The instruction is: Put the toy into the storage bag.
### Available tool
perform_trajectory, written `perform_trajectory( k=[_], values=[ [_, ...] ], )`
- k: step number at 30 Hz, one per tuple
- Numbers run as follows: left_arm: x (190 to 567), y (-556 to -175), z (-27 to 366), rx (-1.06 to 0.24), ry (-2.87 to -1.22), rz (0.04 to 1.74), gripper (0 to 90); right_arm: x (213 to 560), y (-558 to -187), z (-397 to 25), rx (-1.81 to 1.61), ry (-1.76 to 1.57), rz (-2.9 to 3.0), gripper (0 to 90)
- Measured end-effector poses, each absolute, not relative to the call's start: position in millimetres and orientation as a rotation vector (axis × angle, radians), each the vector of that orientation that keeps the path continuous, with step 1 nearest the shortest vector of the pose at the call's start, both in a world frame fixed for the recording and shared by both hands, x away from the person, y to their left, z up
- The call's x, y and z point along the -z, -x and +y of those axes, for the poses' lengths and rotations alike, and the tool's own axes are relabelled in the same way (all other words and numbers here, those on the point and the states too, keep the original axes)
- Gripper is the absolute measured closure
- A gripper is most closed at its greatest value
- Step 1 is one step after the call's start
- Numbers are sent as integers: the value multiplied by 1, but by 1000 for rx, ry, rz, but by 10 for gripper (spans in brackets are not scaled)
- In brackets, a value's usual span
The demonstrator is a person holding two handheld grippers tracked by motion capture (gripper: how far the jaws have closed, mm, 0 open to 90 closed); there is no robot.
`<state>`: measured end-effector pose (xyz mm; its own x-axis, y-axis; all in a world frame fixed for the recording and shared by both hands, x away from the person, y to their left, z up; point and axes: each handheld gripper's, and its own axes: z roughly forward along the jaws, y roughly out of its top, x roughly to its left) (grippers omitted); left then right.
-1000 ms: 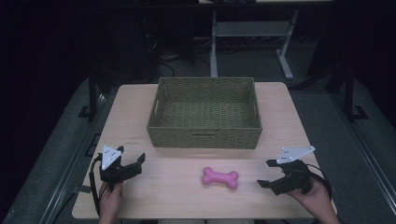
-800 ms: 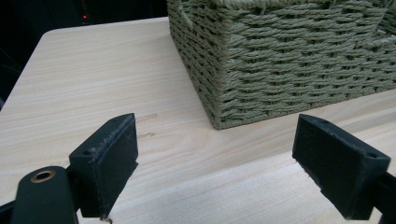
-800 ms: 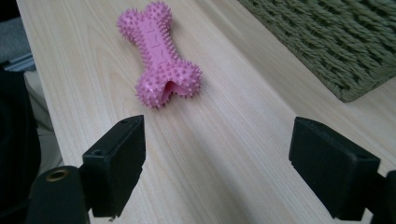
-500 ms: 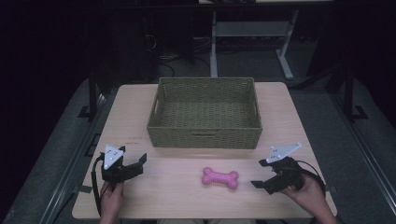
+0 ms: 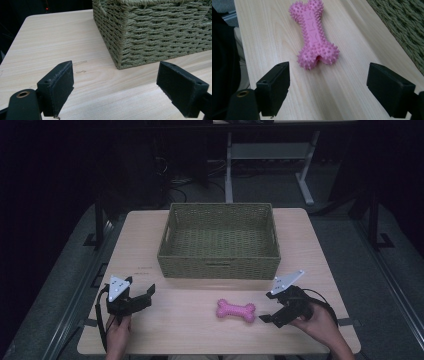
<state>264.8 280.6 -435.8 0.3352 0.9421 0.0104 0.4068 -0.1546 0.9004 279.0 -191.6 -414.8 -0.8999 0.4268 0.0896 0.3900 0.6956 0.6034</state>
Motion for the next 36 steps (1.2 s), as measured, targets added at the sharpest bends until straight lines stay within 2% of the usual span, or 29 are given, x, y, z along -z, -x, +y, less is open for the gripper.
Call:
perform_trajectory(
  k=[25, 36],
  values=[
    [436, -266, 279, -770, -1734, 1204, 137, 406, -298, -141, -924, -503, 2967, 186],
    [435, -265, 279, -775, -1726, 1206, 137, 412, -301, -127, -899, -471, 3013, 184]
  ],
)
